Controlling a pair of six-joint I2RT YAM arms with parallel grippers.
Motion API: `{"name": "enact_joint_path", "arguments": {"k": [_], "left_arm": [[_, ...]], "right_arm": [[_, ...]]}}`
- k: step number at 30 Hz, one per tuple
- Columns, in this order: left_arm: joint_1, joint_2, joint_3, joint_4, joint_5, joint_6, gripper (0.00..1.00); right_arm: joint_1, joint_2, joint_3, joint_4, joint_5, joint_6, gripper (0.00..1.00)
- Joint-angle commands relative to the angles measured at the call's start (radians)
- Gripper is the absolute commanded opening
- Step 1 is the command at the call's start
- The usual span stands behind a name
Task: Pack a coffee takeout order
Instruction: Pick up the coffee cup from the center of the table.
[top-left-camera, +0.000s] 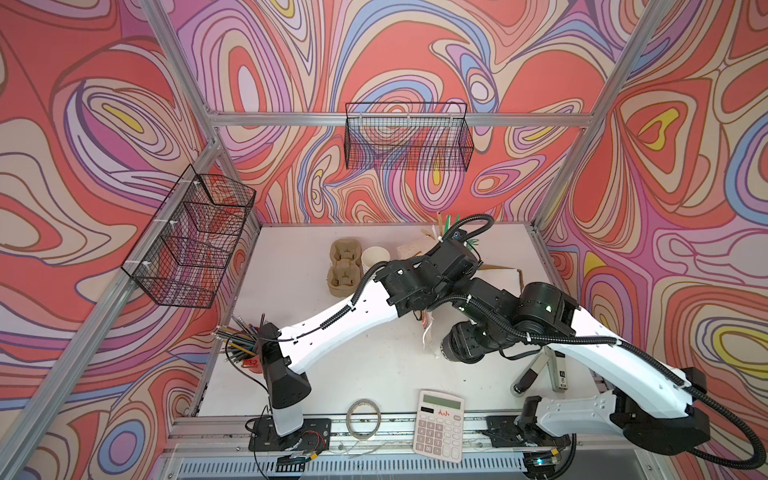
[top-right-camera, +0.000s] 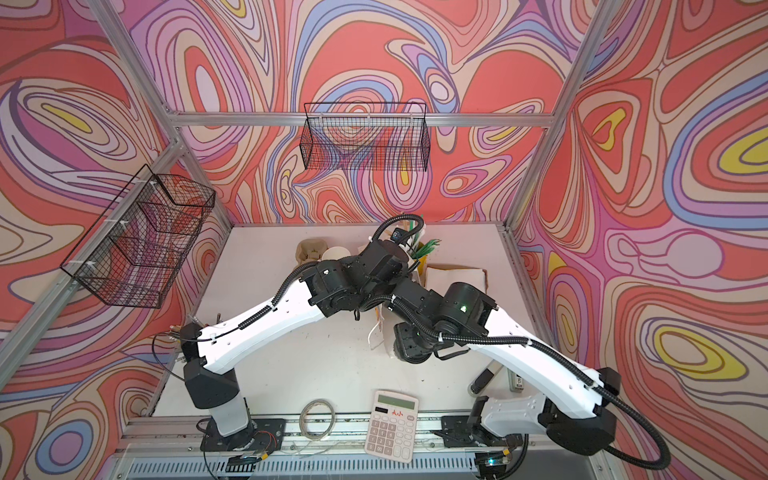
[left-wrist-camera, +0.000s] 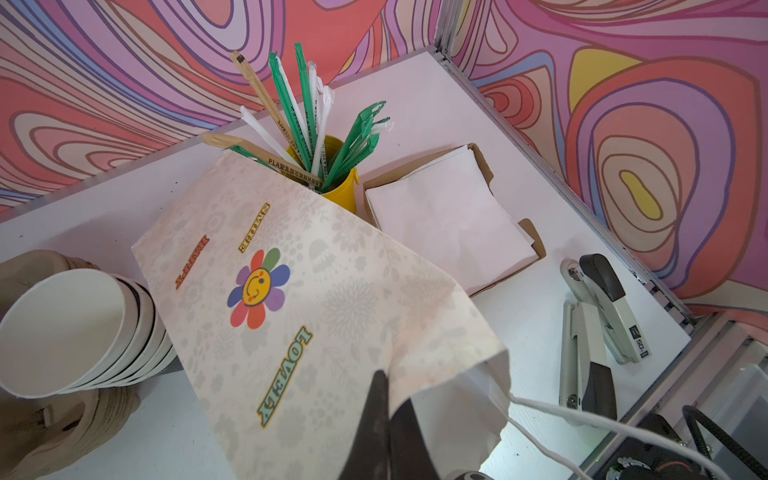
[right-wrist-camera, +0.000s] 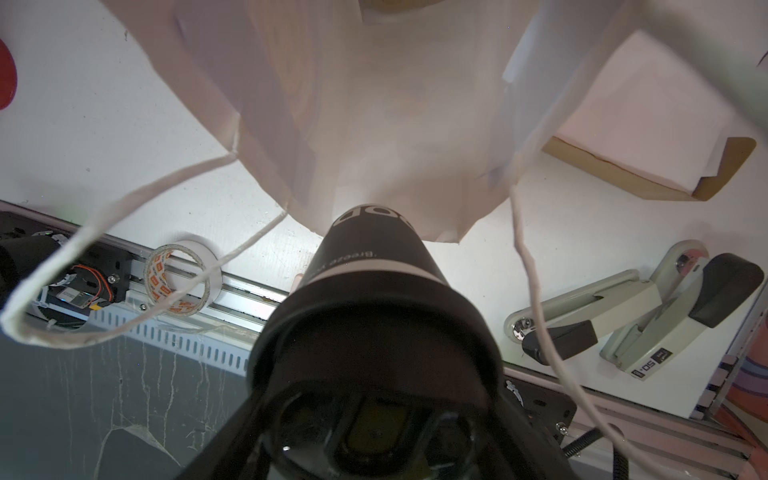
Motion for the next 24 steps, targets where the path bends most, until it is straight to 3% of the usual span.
{"name": "enact_joint_path", "arguments": {"k": [1,19,24], "left_arm": [[-0.036,-0.015,0.01,-0.055,0.057,-0.006,0.0],[-0.036,-0.059,0.024,-0.073,0.068,-0.032,0.0],[-0.036,-0.05,0.09,-0.13,0.047,0.001,0.0]], "right_arm": [[-0.003,0.02,0.045,0.097,0.061,0.007,0.66],[-0.004,0.059,0.066,0.13,0.094,-0.016,0.65],[-0.004,0.065,0.041,0.085,0.119,-0.017,0.65]]}}
